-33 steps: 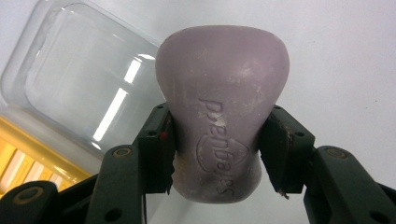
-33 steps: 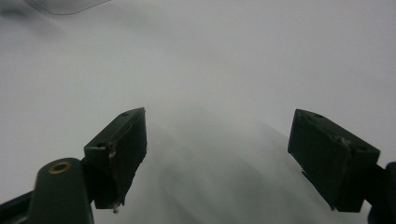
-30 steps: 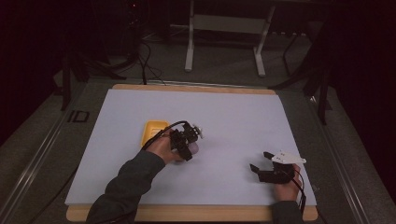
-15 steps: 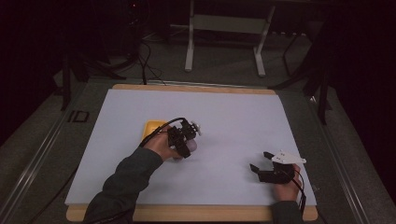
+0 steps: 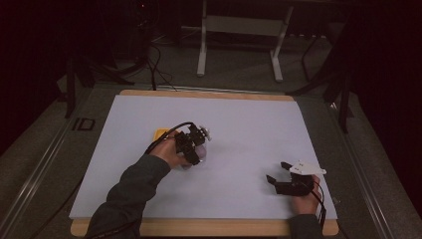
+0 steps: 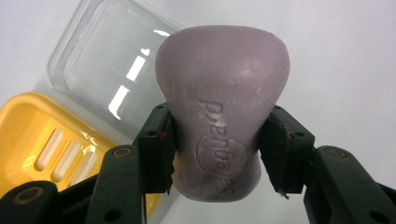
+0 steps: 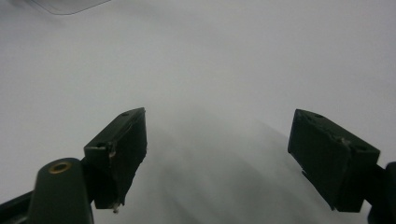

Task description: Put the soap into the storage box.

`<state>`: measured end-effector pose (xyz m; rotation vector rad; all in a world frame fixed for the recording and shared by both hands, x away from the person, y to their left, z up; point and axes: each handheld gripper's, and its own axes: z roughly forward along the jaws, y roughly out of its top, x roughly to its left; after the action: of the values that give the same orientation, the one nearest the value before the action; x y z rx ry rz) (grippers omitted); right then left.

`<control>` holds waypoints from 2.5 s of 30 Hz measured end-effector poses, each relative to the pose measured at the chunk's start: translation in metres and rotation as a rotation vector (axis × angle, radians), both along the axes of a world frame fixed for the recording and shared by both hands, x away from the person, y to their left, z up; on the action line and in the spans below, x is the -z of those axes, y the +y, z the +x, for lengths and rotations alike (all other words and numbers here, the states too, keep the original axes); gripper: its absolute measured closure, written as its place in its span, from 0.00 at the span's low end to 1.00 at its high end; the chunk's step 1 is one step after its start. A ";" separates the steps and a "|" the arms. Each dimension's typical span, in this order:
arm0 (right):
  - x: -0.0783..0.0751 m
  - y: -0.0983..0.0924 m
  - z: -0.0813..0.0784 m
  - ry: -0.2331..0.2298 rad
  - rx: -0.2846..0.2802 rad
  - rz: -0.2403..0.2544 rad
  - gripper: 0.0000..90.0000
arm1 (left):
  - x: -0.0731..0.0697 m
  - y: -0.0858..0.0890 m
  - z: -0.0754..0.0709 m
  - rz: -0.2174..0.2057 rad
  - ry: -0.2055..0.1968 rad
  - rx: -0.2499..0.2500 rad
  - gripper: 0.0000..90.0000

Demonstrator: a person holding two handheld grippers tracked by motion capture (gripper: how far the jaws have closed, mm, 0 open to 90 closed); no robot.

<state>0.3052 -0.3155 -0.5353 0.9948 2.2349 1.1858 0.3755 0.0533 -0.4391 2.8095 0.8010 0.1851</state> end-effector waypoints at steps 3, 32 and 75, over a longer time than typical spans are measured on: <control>0.000 0.000 0.000 0.000 0.000 0.000 0.21 | -0.001 0.002 0.002 0.002 0.001 -0.007 0.56; 0.000 0.000 0.000 0.000 0.000 -0.002 0.21 | -0.004 0.023 0.016 -0.001 0.011 -0.079 0.56; 0.000 0.000 0.000 -0.001 0.001 -0.002 0.21 | -0.008 0.048 0.036 -0.030 0.014 -0.188 0.56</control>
<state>0.3050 -0.3153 -0.5353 0.9940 2.2345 1.1831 0.4111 0.1015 -0.4306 2.7086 1.0620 0.1812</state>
